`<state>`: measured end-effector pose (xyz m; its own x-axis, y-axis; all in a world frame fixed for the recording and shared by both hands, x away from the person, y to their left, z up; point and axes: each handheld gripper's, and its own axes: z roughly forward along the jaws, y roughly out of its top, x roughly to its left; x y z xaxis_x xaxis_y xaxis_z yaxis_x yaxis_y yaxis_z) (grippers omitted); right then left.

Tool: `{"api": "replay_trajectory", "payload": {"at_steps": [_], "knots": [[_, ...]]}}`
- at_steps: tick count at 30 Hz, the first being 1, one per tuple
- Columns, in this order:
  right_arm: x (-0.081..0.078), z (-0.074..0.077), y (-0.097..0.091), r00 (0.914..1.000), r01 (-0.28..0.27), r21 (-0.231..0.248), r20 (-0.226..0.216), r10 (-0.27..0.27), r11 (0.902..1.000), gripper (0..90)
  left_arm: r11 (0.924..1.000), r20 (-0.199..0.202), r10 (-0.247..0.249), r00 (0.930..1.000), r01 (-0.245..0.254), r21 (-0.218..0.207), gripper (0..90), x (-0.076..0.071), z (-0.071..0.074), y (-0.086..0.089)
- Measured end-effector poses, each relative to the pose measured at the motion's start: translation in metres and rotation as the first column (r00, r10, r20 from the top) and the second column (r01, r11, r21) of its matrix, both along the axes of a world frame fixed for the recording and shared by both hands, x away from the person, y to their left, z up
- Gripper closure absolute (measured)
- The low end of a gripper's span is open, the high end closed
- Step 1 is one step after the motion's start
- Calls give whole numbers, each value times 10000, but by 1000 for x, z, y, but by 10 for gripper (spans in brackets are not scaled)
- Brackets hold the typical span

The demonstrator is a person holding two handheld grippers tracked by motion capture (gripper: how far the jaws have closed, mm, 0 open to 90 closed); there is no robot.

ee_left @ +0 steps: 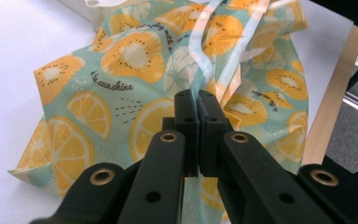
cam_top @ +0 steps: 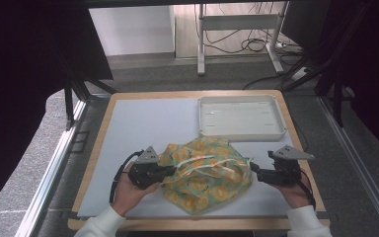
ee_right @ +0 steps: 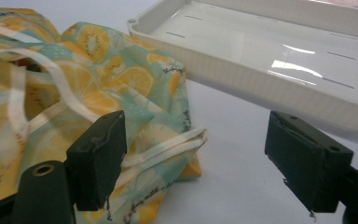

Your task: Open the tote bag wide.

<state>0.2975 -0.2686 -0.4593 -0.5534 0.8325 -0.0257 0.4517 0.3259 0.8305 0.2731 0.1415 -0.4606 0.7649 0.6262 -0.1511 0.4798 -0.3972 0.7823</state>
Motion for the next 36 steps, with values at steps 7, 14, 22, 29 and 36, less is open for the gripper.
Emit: {"api": "replay_trajectory", "payload": {"at_steps": [7, 14, 22, 29, 36], "knots": [[-10, -3, -2, 9991, -335, 11, -272, 335, 9994, 262, 9994, -55, 107, 9999, -109, -314, 897, 3, 3, 6], [-11, 4, 14, 9905, -1345, 120, -260, 1348, 9908, 308, 9989, -52, 185, 9998, -187, -427, 898, 6, 3, 9], [2, -5, 32, 9789, -1911, -192, -777, 1891, 9814, 414, 9974, -80, 289, 9996, -293, -655, 899, 8, 6, 15], [7, -8, 39, 9682, -2238, -534, -1268, 2157, 9732, 711, 9959, -113, 331, 9994, -340, -836, 899, 9, 7, 19], [5, 2, 44, 9645, -2462, -354, -1078, 2412, 9686, 846, 9954, -64, 336, 9994, -340, -896, 899, 9, 9, 20]]}}
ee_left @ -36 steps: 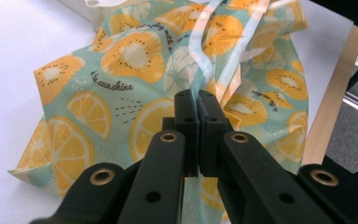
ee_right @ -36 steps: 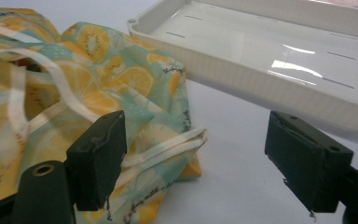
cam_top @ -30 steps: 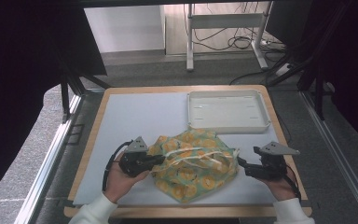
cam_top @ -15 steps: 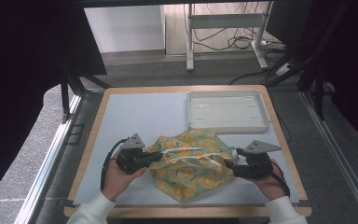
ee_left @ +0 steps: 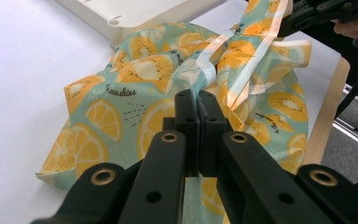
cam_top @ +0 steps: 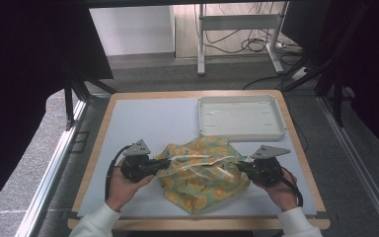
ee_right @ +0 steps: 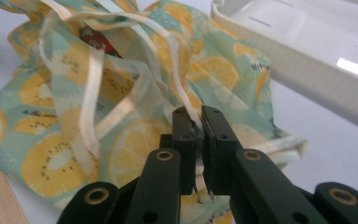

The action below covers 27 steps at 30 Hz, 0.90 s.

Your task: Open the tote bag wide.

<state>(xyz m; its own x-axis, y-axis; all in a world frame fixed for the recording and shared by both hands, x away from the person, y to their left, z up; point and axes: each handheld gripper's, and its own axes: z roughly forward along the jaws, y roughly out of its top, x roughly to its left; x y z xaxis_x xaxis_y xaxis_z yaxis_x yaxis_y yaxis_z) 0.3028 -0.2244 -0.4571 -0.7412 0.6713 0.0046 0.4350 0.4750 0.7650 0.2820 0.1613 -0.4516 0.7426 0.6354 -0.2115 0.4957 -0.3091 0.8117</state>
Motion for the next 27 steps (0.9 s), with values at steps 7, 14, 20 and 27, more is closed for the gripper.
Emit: {"api": "replay_trajectory", "payload": {"at_steps": [7, 14, 20, 27], "knots": [[-3, 22, 4, 9963, -92, 363, 853, 61, 9993, 860, 9998, 34, 86, 10000, -85, -183, 898, 2, 3, 4], [2, 37, 0, 9902, 166, 625, 1377, -251, 9979, 863, 9993, 61, 150, 9999, -147, -348, 898, 5, 7, 6], [5, 47, -2, 9823, 362, 769, 1806, -496, 9964, 863, 9987, 106, 157, 9998, -152, -480, 896, 9, 11, 6], [15, 55, 2, 9756, 462, 853, 2104, -633, 9953, 864, 9981, -40, 220, 9997, -222, -576, 896, 17, 14, 8]]}}
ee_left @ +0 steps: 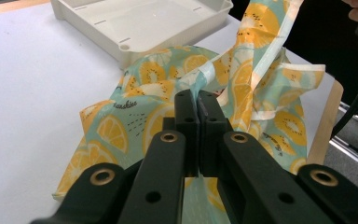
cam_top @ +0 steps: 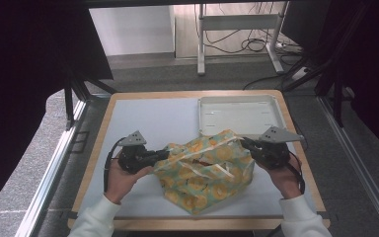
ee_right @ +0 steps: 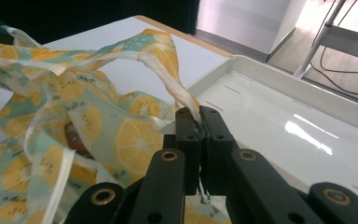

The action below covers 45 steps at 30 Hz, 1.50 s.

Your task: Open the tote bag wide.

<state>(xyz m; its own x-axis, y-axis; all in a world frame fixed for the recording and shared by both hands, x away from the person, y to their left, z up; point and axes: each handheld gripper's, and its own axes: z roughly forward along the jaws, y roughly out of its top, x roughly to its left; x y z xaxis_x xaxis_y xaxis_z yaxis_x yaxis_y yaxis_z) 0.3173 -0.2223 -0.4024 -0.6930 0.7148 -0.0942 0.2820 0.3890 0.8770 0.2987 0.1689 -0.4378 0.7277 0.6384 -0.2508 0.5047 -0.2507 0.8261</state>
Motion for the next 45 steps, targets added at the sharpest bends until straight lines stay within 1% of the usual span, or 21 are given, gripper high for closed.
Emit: {"api": "replay_trajectory", "payload": {"at_steps": [2, 3, 5, 7, 8, 13, 14, 16, 18, 19, 22, 25, 27, 30, 33, 38, 39, 41, 42, 43, 45], "knots": [[3, 0, 2, 10000, 3, 0, -19, -3, 10000, 865, 10000, -17, 5, 10000, -5, 2, 896, 2, 0, 0], [8, 1, 6, 10000, -3, -117, -9, 3, 9999, 865, 10000, -112, 28, 9999, -29, -64, 896, 5, -1, 1], [13, 2, 11, 10000, -23, -258, 26, 23, 9997, 865, 9999, -176, 34, 9998, -37, -164, 896, 8, -1, 1], [15, 3, 12, 10000, -5, -282, 55, 7, 9996, 865, 9998, -220, 29, 9998, -34, -204, 896, 9, -2, 2], [20, 5, 15, 9999, 24, -357, 119, -20, 9994, 866, 9997, -293, 48, 9996, -55, -240, 896, 12, -2, 3], [26, 10, 20, 9998, 119, -526, 166, -111, 9985, 866, 9991, -336, 188, 9993, -200, -366, 897, 15, -2, 8], [26, 10, 20, 9998, 119, -526, 166, -111, 9985, 866, 9991, -336, 188, 9993, -200, -366, 897, 15, -2, 8], [31, 9, 22, 9997, 197, -695, 189, -185, 9974, 866, 9991, -331, 225, 9992, -236, -342, 897, 18, -3, 9], [40, 6, 25, 9994, 308, -923, 161, -294, 9953, 866, 9989, -470, 316, 9984, -333, -339, 897, 22, -5, 9], [40, 6, 25, 9994, 308, -923, 161, -294, 9953, 866, 9989, -470, 316, 9984, -333, -339, 897, 22, -5, 9], [50, 3, 29, 9994, 354, -1029, 22, -353, 9941, 866, 9983, -565, 427, 9975, -449, -378, 897, 28, -6, 12], [54, 2, 31, 9994, 352, -1066, 21, -352, 9937, 865, 9975, -624, 552, 9965, -578, -397, 897, 33, -7, 15], [60, 0, 33, 9993, 375, -1064, 13, -376, 9936, 865, 9972, -635, 647, 9959, -668, -321, 897, 36, -7, 16], [62, -2, 34, 9995, 303, -1125, -31, -308, 9932, 866, 9968, -691, 737, 9949, -756, -253, 897, 39, -9, 17], [63, -10, 38, 9997, 175, -1290, -150, -196, 9915, 865, 9967, -762, 770, 9941, -786, -182, 897, 44, -13, 15], [65, -17, 41, 9992, 183, -1440, -313, -230, 9894, 866, 9966, -906, 806, 9926, -817, -90, 897, 50, -17, 12], [65, -21, 43, 9992, 127, -1566, -354, -184, 9876, 865, 9964, -939, 838, 9920, -849, -77, 898, 52, -18, 12], [64, -24, 45, 9994, -130, -1606, -331, 78, 9869, 865, 9958, -985, 913, 9909, -917, 3, 898, 55, -20, 11], [64, -24, 45, 9994, -130, -1606, -331, 78, 9869, 865, 9954, -996, 961, 9904, -962, 32, 898, 56, -21, 11], [64, -28, 47, 9992, -308, -1763, -317, 256, 9838, 865, 9949, -1039, 1009, 9895, -1007, 69, 898, 58, -24, 10], [64, -33, 48, 9986, -406, -1814, -408, 337, 9826, 865, 9946, -1088, 1034, 9887, -1028, 106, 898, 59, -26, 11]]}}
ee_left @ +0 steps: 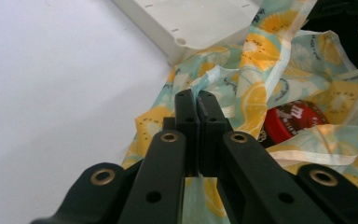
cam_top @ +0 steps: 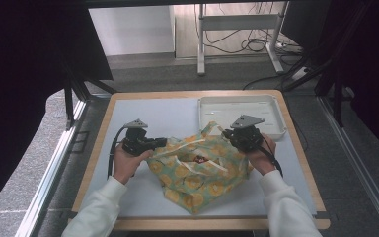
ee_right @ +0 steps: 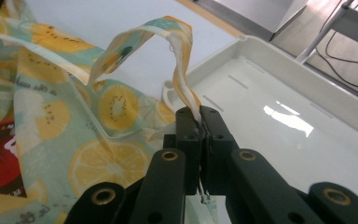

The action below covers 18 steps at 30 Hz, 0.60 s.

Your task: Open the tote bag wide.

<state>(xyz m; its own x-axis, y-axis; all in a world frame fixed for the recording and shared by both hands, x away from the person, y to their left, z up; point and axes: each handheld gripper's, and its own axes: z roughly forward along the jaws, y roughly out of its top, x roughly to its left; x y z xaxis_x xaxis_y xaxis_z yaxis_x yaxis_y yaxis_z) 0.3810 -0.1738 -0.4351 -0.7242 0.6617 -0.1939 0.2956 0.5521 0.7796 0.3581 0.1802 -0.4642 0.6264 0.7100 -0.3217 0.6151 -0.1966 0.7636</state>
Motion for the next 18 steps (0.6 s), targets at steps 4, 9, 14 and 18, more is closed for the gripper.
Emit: {"api": "replay_trajectory", "payload": {"at_steps": [4, 9, 14, 18], "knots": [[-2, -9, 0, 9998, -72, -107, -158, 71, 9999, 865, 10000, -100, 97, 9999, -97, -2, 899, 2, -6, 2], [-4, -22, 0, 9991, -184, -323, -389, 171, 9993, 866, 9997, -319, 102, 9994, -96, 214, 898, 7, -17, -5], [-4, -34, -1, 9969, -243, -288, -759, 221, 9993, 866, 9995, -441, 27, 9990, -12, 328, 898, 11, -25, -11], [-5, -45, -3, 9944, -294, -338, -1026, 258, 9990, 865, 9989, -605, 73, 9981, -46, 457, 897, 11, -30, -9]]}}
